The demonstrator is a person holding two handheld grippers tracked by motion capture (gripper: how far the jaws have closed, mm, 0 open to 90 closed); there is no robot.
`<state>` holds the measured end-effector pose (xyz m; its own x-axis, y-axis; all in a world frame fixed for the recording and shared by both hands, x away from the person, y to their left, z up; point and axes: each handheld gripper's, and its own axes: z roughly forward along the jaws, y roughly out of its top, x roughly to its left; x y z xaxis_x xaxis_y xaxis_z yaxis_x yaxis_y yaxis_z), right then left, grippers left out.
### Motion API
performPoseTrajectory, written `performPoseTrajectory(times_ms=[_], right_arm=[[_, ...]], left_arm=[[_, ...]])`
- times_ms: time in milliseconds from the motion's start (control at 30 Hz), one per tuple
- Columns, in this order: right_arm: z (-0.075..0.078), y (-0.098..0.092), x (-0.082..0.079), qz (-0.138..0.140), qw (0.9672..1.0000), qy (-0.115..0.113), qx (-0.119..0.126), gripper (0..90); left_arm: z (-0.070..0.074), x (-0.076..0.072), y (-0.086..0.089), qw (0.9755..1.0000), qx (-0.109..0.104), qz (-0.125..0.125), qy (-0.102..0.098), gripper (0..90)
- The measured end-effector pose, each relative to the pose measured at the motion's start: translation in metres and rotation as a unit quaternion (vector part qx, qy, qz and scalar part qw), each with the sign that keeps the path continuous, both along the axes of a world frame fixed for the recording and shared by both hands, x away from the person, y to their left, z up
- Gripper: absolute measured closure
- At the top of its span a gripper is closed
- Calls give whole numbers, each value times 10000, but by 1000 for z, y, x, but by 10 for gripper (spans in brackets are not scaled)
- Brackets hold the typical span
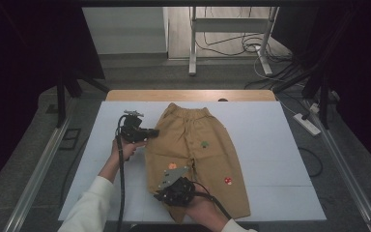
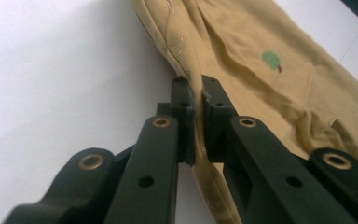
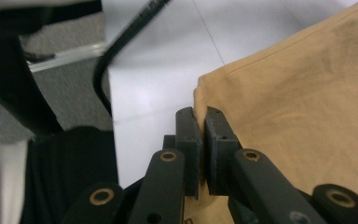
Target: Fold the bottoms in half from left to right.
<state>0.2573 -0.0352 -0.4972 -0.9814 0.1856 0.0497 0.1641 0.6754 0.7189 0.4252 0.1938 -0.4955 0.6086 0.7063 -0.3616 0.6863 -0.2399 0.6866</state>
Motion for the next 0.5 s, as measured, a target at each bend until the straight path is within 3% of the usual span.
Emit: performPoseTrajectory(times_ms=[167,367,500], right_arm=[[13,3,-5,124,9996,-98,254,852],[8,1,-4,100,9999,-70,76,852],[4,0,-1,57,9999,-15,123,852]], left_arm=[[6,-4,8,9999,-108,57,14,848],[1,-3,7,9999,-75,72,104,848],[2,-3,11,9998,-132,126,104,848]])
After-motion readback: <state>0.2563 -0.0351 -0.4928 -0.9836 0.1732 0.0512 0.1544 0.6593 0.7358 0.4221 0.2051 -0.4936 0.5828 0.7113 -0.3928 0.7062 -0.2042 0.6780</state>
